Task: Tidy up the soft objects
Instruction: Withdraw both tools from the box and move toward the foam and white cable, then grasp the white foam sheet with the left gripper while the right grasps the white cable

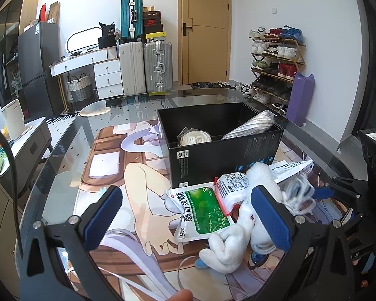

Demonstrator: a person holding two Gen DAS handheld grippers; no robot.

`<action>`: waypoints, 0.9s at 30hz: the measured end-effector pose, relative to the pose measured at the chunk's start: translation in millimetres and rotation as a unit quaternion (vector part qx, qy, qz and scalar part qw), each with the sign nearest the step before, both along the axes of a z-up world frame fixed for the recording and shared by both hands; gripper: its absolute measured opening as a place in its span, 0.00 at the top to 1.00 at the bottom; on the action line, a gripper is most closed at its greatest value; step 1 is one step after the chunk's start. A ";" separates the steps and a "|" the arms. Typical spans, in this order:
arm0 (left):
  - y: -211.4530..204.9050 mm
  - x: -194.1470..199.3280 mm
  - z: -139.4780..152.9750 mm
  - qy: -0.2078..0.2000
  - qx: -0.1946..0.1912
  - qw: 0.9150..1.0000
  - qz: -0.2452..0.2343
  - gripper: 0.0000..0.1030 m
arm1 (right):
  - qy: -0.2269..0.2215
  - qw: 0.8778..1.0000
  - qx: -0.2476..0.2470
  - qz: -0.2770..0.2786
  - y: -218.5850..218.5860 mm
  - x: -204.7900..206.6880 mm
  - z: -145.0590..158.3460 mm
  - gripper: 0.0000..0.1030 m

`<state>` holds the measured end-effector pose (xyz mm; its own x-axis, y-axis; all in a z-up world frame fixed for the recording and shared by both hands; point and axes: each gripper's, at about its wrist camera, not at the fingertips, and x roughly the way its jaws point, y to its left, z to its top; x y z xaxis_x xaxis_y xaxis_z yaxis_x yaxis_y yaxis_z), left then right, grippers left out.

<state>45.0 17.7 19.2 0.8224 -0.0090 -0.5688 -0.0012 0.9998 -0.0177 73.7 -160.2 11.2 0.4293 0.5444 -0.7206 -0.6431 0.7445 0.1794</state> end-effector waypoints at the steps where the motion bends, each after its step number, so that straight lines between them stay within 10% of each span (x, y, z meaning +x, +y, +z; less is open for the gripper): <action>1: 0.2 0.4 0.3 0.000 0.000 1.000 0.000 0.00 | 0.003 1.000 0.006 -0.002 -1.7 1.5 0.2 0.29; 18: 2.2 1.1 1.0 0.002 0.001 1.000 -0.002 0.00 | -0.001 0.999 0.026 -0.026 -4.8 19.2 -1.4 0.15; 27: -1.6 0.9 0.0 0.005 0.002 1.000 -0.009 0.00 | -0.015 0.999 0.050 -0.004 -7.4 16.8 3.8 0.42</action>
<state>45.9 16.1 19.2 0.8167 -0.0211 -0.5766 0.0162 0.9998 -0.0136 90.6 -167.6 15.0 0.4554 0.6091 -0.6493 -0.6431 0.7294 0.2332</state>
